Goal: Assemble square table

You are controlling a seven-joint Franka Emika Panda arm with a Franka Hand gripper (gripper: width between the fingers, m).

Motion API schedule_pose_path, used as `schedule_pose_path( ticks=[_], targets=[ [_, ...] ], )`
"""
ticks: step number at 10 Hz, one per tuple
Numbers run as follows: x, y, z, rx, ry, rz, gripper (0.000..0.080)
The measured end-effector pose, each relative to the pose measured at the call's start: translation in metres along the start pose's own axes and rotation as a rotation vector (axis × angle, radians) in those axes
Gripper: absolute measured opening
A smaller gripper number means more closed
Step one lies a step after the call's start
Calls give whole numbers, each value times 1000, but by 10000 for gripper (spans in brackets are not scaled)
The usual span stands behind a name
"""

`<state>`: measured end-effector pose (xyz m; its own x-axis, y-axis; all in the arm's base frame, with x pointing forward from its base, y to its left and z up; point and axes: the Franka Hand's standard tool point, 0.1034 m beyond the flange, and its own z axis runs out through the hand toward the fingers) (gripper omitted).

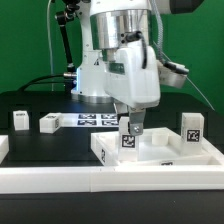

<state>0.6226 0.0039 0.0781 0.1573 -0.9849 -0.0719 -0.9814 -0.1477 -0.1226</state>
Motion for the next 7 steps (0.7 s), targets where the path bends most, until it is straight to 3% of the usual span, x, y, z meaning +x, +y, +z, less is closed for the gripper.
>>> schedule_pose_path(
  ticks=[4, 7],
  targets=[
    [1, 0, 1, 6, 8, -289, 649],
    [-1, -2, -1, -20, 22, -537, 649]
  ],
)
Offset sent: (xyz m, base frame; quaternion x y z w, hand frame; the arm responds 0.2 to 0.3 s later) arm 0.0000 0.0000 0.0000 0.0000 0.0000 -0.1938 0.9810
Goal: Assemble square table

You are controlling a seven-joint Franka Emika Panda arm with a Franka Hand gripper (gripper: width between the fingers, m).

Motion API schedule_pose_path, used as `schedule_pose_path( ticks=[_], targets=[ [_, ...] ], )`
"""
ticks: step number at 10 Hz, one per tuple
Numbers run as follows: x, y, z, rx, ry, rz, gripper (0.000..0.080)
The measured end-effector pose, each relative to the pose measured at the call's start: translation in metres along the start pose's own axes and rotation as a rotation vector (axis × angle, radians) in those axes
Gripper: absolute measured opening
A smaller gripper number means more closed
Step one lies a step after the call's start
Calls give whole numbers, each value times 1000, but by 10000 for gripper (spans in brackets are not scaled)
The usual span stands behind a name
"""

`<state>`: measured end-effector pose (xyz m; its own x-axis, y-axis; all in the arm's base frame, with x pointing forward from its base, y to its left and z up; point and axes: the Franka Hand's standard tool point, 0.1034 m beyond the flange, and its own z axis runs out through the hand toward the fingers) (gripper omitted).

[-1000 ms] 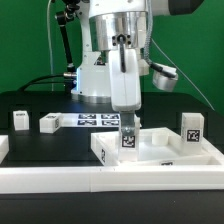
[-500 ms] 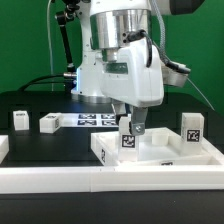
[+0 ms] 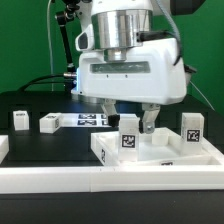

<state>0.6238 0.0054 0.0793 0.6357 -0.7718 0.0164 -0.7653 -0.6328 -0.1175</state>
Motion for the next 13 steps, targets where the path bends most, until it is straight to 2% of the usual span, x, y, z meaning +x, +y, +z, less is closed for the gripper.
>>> schedule_pose_path(
  ticks=[10, 12, 13],
  targets=[
    [-1, 1, 1, -14, 3, -664, 649],
    [0, 1, 1, -19, 4, -733, 649],
    [0, 1, 1, -19, 4, -731, 527]
  ],
)
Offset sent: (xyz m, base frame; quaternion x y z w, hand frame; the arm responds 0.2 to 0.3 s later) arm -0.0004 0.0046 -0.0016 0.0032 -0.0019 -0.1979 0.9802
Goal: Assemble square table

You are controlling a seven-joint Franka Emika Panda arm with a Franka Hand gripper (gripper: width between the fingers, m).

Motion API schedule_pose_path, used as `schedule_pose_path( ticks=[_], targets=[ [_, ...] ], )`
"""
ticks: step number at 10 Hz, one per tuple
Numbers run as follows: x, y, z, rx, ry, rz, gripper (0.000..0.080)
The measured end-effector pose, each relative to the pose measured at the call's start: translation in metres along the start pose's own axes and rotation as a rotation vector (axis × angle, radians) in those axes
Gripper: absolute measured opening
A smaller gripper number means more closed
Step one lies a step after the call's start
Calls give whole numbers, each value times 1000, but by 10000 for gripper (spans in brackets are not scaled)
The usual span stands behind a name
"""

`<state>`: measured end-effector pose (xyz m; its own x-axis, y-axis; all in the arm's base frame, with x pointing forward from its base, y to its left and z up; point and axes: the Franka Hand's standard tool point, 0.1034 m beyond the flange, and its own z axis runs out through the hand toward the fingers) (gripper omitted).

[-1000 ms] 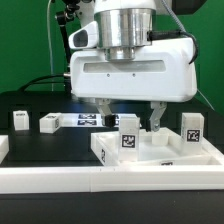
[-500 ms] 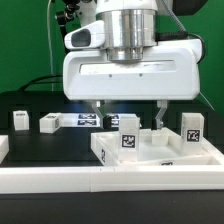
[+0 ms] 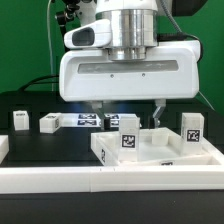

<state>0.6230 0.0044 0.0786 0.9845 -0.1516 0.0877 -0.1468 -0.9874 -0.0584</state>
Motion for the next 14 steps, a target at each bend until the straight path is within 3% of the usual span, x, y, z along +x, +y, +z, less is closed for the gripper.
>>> schedule_pose_path(
  ticks=[1, 2, 3, 14],
  targets=[
    [0, 0, 0, 0, 0, 3, 373],
    [0, 1, 0, 0, 0, 25, 373],
    [0, 1, 0, 0, 0, 30, 288],
    [-1, 2, 0, 26, 21, 924, 290]
  ],
)
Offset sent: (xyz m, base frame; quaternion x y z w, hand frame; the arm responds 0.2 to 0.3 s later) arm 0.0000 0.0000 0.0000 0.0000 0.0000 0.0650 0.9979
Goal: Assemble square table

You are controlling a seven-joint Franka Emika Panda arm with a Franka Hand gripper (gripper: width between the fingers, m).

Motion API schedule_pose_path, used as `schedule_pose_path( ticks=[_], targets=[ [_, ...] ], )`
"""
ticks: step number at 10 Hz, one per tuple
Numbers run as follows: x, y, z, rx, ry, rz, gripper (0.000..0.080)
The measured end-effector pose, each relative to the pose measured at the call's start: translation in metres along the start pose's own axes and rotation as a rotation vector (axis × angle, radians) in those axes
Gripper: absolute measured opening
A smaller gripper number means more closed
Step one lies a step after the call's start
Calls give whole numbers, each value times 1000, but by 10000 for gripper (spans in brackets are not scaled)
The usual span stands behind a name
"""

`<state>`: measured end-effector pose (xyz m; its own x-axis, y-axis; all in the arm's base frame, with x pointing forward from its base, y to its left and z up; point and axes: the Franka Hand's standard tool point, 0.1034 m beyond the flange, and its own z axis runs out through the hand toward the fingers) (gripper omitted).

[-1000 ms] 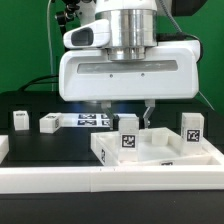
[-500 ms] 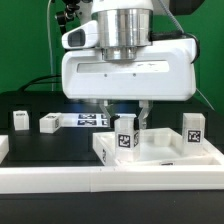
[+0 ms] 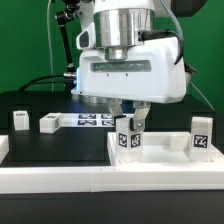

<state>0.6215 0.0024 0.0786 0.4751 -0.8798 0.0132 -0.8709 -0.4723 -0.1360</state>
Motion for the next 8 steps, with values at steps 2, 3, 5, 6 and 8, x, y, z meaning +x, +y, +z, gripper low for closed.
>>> schedule_pose_path(
  ticks=[2, 3, 5, 6, 8],
  targets=[
    [-1, 0, 0, 5, -9, 208, 290],
    [-1, 0, 0, 4, -9, 304, 290],
    [-2, -1, 0, 2, -7, 428, 291],
    [-2, -1, 0, 0, -15, 528, 291],
    [-2, 1, 0, -12, -33, 664, 291]
  ],
)
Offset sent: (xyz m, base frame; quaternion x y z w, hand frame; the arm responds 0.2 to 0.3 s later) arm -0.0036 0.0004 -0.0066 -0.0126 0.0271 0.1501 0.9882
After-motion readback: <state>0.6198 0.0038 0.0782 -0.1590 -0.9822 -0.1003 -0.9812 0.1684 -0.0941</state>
